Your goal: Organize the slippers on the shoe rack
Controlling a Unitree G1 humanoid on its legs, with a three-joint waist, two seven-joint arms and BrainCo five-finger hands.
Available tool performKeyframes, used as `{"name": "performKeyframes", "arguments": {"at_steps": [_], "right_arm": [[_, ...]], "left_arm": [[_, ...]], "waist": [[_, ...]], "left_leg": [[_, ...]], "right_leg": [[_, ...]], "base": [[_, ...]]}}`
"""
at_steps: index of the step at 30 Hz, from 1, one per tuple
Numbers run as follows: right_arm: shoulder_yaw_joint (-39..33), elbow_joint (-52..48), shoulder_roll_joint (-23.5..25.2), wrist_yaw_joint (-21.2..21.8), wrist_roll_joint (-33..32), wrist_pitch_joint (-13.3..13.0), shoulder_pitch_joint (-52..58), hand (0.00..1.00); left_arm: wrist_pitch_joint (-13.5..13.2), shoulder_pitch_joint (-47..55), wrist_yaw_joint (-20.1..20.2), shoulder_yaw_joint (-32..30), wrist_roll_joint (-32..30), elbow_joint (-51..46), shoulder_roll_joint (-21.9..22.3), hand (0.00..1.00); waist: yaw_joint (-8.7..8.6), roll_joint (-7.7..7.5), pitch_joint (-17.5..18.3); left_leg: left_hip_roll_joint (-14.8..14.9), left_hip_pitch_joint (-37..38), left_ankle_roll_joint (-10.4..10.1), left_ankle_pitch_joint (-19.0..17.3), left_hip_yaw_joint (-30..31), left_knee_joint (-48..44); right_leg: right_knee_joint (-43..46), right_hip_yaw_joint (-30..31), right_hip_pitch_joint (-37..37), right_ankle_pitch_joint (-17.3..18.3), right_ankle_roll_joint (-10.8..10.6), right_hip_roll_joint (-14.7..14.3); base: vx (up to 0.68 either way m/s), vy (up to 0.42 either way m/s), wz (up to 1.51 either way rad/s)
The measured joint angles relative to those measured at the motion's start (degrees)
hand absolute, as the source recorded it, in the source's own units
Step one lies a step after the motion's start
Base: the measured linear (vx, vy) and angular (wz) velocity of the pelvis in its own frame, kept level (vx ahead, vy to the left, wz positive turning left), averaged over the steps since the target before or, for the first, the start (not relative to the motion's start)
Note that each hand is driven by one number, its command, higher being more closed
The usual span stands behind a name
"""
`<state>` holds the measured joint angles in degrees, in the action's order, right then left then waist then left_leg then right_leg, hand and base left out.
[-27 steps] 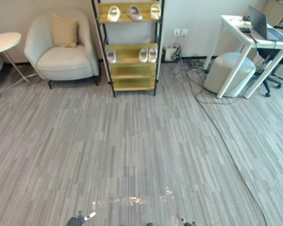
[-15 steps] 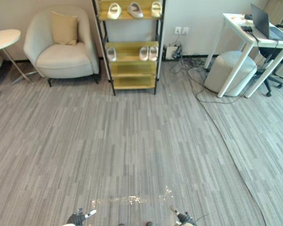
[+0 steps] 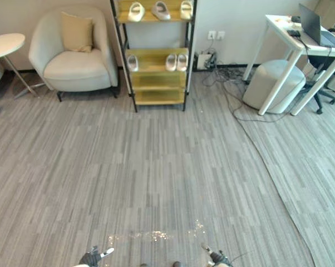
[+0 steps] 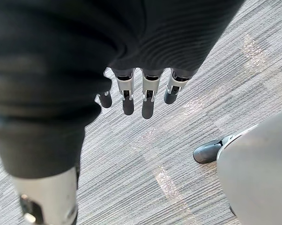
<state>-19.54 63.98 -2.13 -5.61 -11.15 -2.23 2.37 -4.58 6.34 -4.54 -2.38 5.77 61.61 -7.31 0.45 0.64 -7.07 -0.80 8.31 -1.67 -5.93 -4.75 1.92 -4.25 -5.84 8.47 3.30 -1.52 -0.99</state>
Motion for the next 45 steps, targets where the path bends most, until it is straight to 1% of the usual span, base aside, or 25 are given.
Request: {"name": "performKeyframes", "arguments": {"at_steps": [6,9,11,12,13,14,16,17,20,21,22,23,24,26,29,32,34,36,38,39,40,42,43,44,45], "right_arm": [[0.0,0.0,0.0,0.0,0.0,0.0,-0.9,0.00],[-0.1,-0.2,0.3,0.0,-0.1,-0.1,-1.3,0.00],[-0.1,-1.6,0.5,0.0,-0.1,-0.1,-0.9,0.00],[-0.1,-2.3,0.8,0.0,-0.1,-0.1,-0.6,0.00],[0.4,-4.1,1.2,0.0,-0.2,-0.1,0.3,0.00],[0.7,-5.9,1.6,-0.1,-0.2,-0.3,1.0,0.00],[1.5,-7.0,1.4,-0.6,-0.2,-0.5,1.2,0.00],[1.9,-7.0,1.2,-0.7,-0.2,-0.4,1.3,0.00],[2.5,-6.9,1.2,-1.1,-0.2,-0.3,1.0,0.00],[2.1,-6.7,1.2,-1.3,-0.2,-0.2,0.8,0.00],[1.7,-6.6,1.2,-1.4,-0.2,-0.2,0.8,0.00],[1.6,-5.5,0.4,-1.5,-0.2,-0.1,0.9,0.00],[1.7,-4.8,1.3,-1.5,-0.1,0.2,0.2,0.00],[1.6,-5.5,2.3,-1.6,0.0,0.1,0.4,0.00],[1.8,-7.3,2.9,-1.2,0.0,-0.1,1.0,0.00],[1.9,-8.9,2.5,-1.2,0.1,-0.1,1.2,0.00],[1.9,-8.9,2.1,-1.2,0.7,-0.1,0.8,0.00],[1.9,-8.9,1.8,-1.2,1.8,-0.2,0.5,0.00],[2.1,-8.6,1.5,-1.1,1.8,-0.4,-0.7,0.00],[2.2,-8.4,1.5,-1.1,1.8,-0.4,-0.7,0.00],[2.2,-7.3,1.5,-1.1,1.9,-0.5,-0.6,0.00],[2.1,-6.7,-0.4,-1.0,2.2,-0.5,-1.9,0.00],[1.7,-6.8,-0.9,-0.7,2.2,-0.6,-2.0,0.00],[1.5,-7.0,-0.9,-0.6,2.2,-0.7,-2.0,0.00],[1.4,-7.0,-0.8,-0.6,2.2,-0.6,-2.1,0.00]], "left_arm": [[0.0,-0.8,0.0,-0.1,0.1,-0.1,-0.2,0.00],[0.0,-1.8,-0.1,-0.3,0.1,-0.2,-0.5,0.00],[0.0,-2.2,0.0,-1.6,0.2,-0.7,-0.5,0.00],[0.1,-2.1,0.0,-2.4,0.3,-1.2,-0.5,0.00],[0.1,-1.7,0.0,-5.0,0.6,-3.4,0.2,0.00],[0.1,-0.5,0.0,-7.9,0.8,-5.2,1.5,0.00],[0.1,0.6,-0.1,-9.1,1.1,-6.2,2.1,0.00],[0.1,0.8,-0.1,-9.1,1.1,-6.6,2.1,0.00],[0.0,0.8,-0.2,-9.1,1.2,-7.4,2.2,0.00],[0.0,0.3,-0.3,-9.1,1.2,-7.3,2.3,0.00],[-0.1,0.0,-0.3,-8.9,1.2,-6.8,2.2,0.00],[-0.1,0.1,-0.3,-8.7,1.4,-5.4,2.6,0.00],[0.0,-0.5,-0.4,-9.0,1.4,-4.7,1.6,0.00],[0.0,-0.7,-0.4,-8.9,1.3,-4.8,1.2,0.00],[0.1,-0.9,-0.7,-6.1,1.2,-4.7,-0.2,0.00],[0.1,-2.4,-0.8,-4.2,1.1,-4.7,0.2,0.00],[0.1,-3.7,-0.7,-2.8,1.2,-4.4,1.4,0.00],[0.0,-5.2,-0.3,-1.5,1.3,-3.5,2.6,0.00],[0.0,-5.7,-0.2,-0.6,1.2,-3.3,3.6,0.00],[0.0,-5.7,-0.2,-0.6,1.2,-3.1,3.5,0.00],[0.0,-5.4,-0.2,-0.8,1.1,-2.4,3.5,0.00],[-0.1,-5.8,-0.2,-2.2,1.0,-1.8,4.9,0.00],[-0.1,-5.6,-0.3,-3.5,1.0,-1.7,6.2,0.00],[-0.1,-5.5,-0.3,-3.8,0.9,-1.5,6.4,0.00],[0.1,-5.1,-0.2,-6.0,1.0,-1.8,6.9,0.00]], "waist": [[-0.03,-0.15,-1.5],[-0.21,-0.44,-3.1],[-0.05,-0.82,-3.8],[0.00,-1.07,-4.2],[0.08,-1.51,-4.6],[0.14,-0.84,-5.2],[0.16,-0.44,-5.5],[0.18,-0.45,-5.5],[1.27,-0.56,-5.4],[2.23,-0.86,-5.5],[2.70,-0.93,-5.5],[3.07,-0.07,-4.8],[2.86,-1.63,-4.3],[2.95,-2.63,-3.9],[2.75,-3.90,-3.2],[2.26,-2.98,-3.6],[1.71,-2.59,-3.7],[0.40,-2.09,-3.8],[-1.05,-1.91,-3.9],[-1.12,-1.98,-3.9],[-1.18,-2.91,-4.0],[-1.14,-0.18,-4.2],[-0.96,1.81,-4.2],[-1.09,2.23,-4.2],[-1.46,3.04,-4.5]], "left_leg": [[0.0,-0.3,0.0,0.0,0.1,-0.3],[0.0,-2.7,-1.6,-2.1,0.4,-4.6],[1.5,-8.2,-3.9,-7.0,-1.9,-17.6],[1.6,-9.4,-3.9,-7.0,-3.1,-21.1],[3.4,-14.4,-3.6,-6.9,-6.6,-33.2],[6.8,-19.0,-0.9,-6.6,-9.5,-44.5],[11.1,-22.3,0.4,-7.3,-12.2,-52.9],[11.5,-23.0,0.0,-7.6,-12.4,-53.5],[11.9,-27.7,-1.3,-8.2,-13.7,-45.8],[10.0,-28.5,-1.4,-6.9,-14.5,-37.2],[8.4,-28.1,-1.4,-4.4,-14.5,-30.3],[7.0,-27.2,1.0,1.6,-13.2,-23.6],[5.2,-27.0,1.5,-0.8,-13.9,-24.3],[4.6,-25.6,2.7,-2.5,-15.3,-24.9],[2.6,-17.1,3.1,-7.1,-16.2,-22.5],[2.1,-8.9,2.3,-8.3,-16.3,-17.3],[2.3,-3.7,1.9,-8.2,-16.2,-13.6],[3.6,-0.2,1.0,-8.7,-15.1,-12.0],[4.7,2.5,-1.0,-9.8,-13.3,-10.3],[4.6,3.1,-1.6,-10.0,-13.1,-10.0],[3.7,5.7,-3.6,-11.3,-11.1,-9.8],[6.2,7.7,-4.7,-11.5,-9.2,-10.2],[8.0,7.4,-4.9,-11.4,-7.7,-13.5],[8.7,6.6,-5.0,-11.3,-7.0,-15.9],[12.1,1.4,-6.6,-9.7,-4.4,-30.2]], "right_leg": [[0.7,-0.3,-0.4,0.4,0.2,0.0],[5.7,-1.6,-2.8,3.8,1.6,0.6],[11.1,-2.5,-4.4,8.4,2.9,1.1],[11.6,-2.5,-4.3,8.7,3.1,1.4],[13.0,-2.6,-4.0,10.2,3.2,1.9],[13.8,-2.7,-2.5,11.0,4.2,1.7],[14.1,-2.2,0.1,12.6,3.8,2.0],[14.1,-2.1,0.5,12.9,3.7,2.3],[12.7,-1.6,2.1,13.3,1.8,4.6],[11.0,-1.2,3.2,13.3,0.8,6.4],[10.0,-0.9,3.7,13.5,0.1,7.2],[9.4,0.0,3.9,14.2,-1.3,7.4],[10.1,0.0,4.2,13.9,-2.2,9.3],[15.7,0.0,2.4,12.9,-3.2,10.8],[46.8,3.1,-8.7,9.7,-7.1,13.6],[61.0,-0.7,-17.6,10.7,-5.5,14.5],[58.6,-6.2,-22.0,13.0,-4.1,14.7],[45.9,-9.3,-25.9,13.2,-2.5,12.2],[26.4,-8.1,-28.4,4.7,-0.7,8.5],[23.7,-7.7,-28.4,2.5,-0.6,8.0],[19.3,-5.4,-28.1,-8.3,1.5,7.8],[25.2,-6.4,-28.3,-4.5,2.9,6.5],[27.8,-7.5,-28.1,0.0,2.9,5.6],[28.3,-8.0,-27.8,0.9,3.3,5.3],[27.9,-9.1,-24.5,3.9,3.4,3.5]], "base": [[-0.01,-0.004,0.01],[-0.05,-0.042,0.18],[-0.04,-0.043,0.20],[-0.04,-0.056,0.08],[0.01,-0.047,-0.05],[0.06,-0.025,-0.10],[0.18,0.034,-0.07],[0.25,0.052,-0.05],[0.35,0.133,-0.15],[0.42,0.206,-0.24],[0.52,0.288,-0.40],[0.45,0.286,-0.26],[0.57,0.340,-0.17],[0.50,0.269,-0.09],[0.49,0.233,-0.15],[0.37,0.102,-0.10],[0.39,0.040,0.05],[0.51,-0.066,0.26],[0.50,-0.160,0.43],[0.50,-0.214,0.44],[0.39,-0.180,0.36],[0.47,-0.234,0.24],[0.45,-0.269,0.11],[0.53,-0.360,0.26],[0.41,-0.312,0.20]]}}
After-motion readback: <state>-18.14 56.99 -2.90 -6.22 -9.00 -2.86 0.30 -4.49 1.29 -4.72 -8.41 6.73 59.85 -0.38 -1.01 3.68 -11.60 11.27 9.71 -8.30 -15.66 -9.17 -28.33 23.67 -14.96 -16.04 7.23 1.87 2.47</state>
